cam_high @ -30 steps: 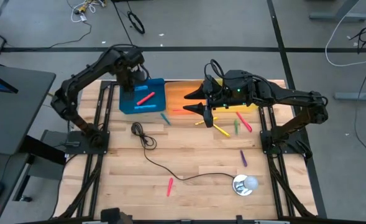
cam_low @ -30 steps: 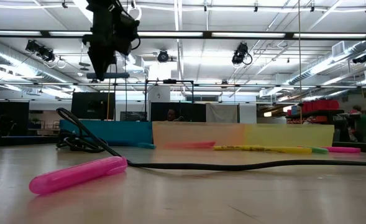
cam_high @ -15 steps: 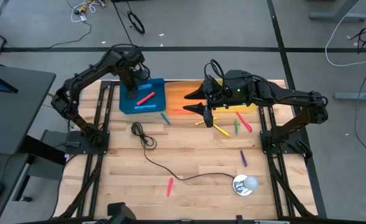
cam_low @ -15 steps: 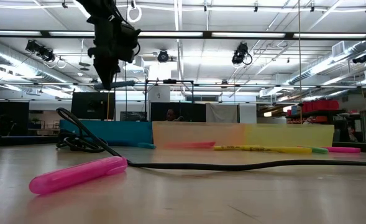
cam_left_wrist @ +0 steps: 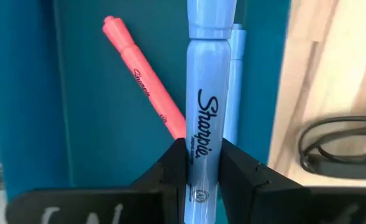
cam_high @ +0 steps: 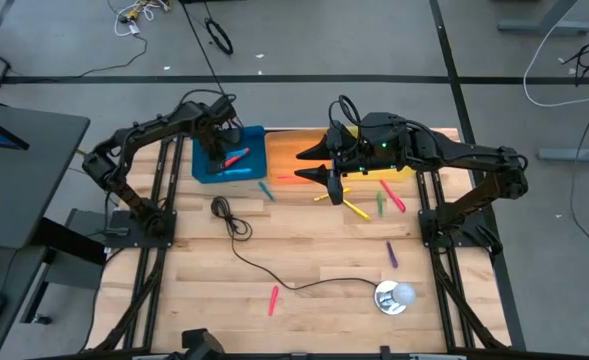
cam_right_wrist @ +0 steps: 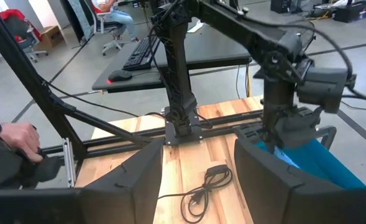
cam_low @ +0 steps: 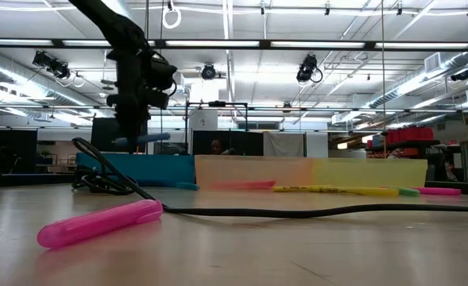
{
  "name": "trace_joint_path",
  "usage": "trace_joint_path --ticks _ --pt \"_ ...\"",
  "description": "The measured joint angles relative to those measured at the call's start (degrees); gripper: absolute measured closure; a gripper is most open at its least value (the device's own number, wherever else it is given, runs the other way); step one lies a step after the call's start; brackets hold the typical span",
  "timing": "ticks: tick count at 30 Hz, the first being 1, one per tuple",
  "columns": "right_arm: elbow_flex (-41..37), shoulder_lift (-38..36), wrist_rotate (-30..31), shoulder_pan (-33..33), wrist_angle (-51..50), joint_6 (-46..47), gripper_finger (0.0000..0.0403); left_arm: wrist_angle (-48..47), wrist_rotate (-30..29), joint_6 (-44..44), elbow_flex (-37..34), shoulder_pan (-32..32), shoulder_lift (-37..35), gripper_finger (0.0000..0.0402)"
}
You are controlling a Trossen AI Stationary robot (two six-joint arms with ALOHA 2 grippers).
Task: Pick & Place Markers
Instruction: Put the blue highlighter pen into the blue bin
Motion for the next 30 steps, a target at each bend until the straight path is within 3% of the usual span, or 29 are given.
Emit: trace_joint_path --ticks 10,20,27,30 --pt "0.00 0.00 -0.02 0.06 -0.02 1.29 0.0201 7.82 0.54 -0.14 -9.61 0.00 1.80 0.0333" --pt "0.00 0.02 -0.04 0.62 -0.09 1.70 0.0201 8.66 -1.56 -0.54 -10.24 -0.37 6.22 0.0330" --pt "0.00 0.02 -0.02 0.62 -0.09 1.37 0.0201 8.01 -1.55 -0.63 -9.73 -0.47 6.19 0.0206" --pt "0.00 0.02 -0.02 0.60 -0.09 1.29 0.0201 7.31 -1.49 -1.69 -8.95 -0.72 6.19 0.0172"
